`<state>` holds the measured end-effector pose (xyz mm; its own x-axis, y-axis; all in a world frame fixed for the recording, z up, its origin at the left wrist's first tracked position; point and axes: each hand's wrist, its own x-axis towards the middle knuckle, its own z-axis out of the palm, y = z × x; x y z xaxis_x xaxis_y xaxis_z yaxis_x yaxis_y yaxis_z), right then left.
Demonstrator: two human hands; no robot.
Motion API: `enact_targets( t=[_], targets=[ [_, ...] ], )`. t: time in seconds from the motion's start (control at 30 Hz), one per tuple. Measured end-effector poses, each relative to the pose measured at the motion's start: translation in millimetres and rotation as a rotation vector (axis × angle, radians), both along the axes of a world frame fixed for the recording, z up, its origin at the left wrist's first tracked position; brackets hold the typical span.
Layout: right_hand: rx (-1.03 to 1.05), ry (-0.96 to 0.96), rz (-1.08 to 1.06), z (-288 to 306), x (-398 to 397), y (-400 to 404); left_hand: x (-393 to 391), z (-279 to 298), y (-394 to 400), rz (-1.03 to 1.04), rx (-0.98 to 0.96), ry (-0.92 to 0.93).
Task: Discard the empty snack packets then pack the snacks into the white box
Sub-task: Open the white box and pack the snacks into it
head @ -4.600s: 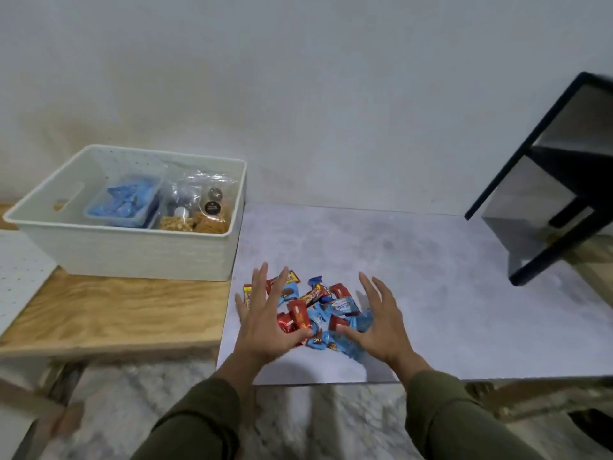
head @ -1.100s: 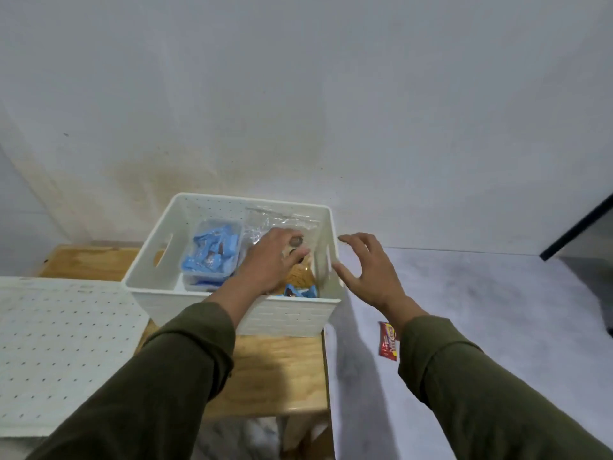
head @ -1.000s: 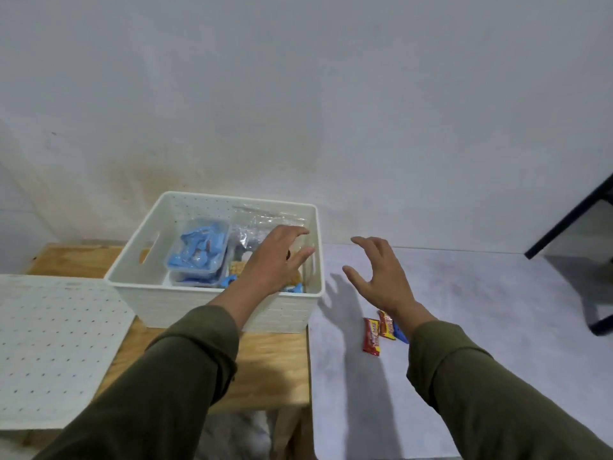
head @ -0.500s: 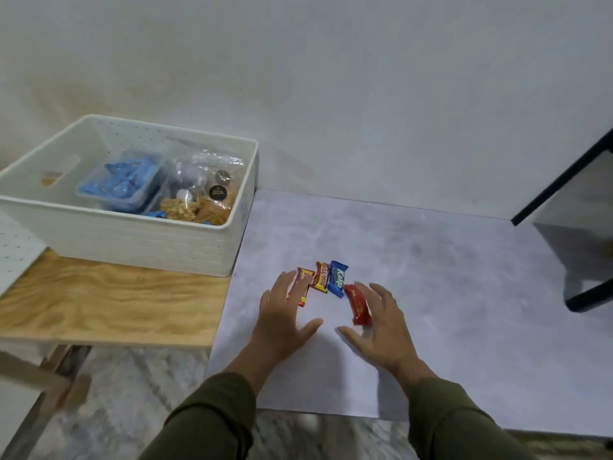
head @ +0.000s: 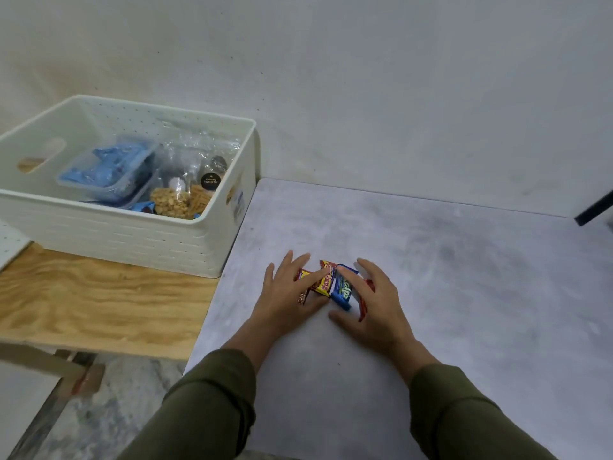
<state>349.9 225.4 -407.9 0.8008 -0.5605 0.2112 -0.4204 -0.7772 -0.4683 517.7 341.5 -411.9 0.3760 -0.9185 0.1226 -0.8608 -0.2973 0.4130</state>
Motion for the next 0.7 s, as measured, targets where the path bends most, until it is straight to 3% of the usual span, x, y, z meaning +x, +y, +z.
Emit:
enact_targets(
  t=[0.2,0.33,0.47,0.6,0.7],
  targets=[
    [-0.053,0.005,0.100,-10.7,17.4,-26.3,14.0,2.5,-15.5,0.006,0.033,0.039],
    [-0.052,-0.031,0.039,-9.2,22.0,-29.7,17.7,3.5,-17.7,0.007,-0.117,0.079],
    [-0.093,0.006,-0.028,-8.6,19.2,-23.9,10.4,6.3,-15.6,0.059,-0.103,0.124],
    [0.009,0.107,-0.070,-1.0,18.8,-16.1,3.2,10.5,-14.5,0.101,-0.073,0.162],
    [0.082,0.074,-0.110,15.6,19.8,-5.2,-3.2,26.4,-11.4,0.079,-0.129,0.148]
  ],
)
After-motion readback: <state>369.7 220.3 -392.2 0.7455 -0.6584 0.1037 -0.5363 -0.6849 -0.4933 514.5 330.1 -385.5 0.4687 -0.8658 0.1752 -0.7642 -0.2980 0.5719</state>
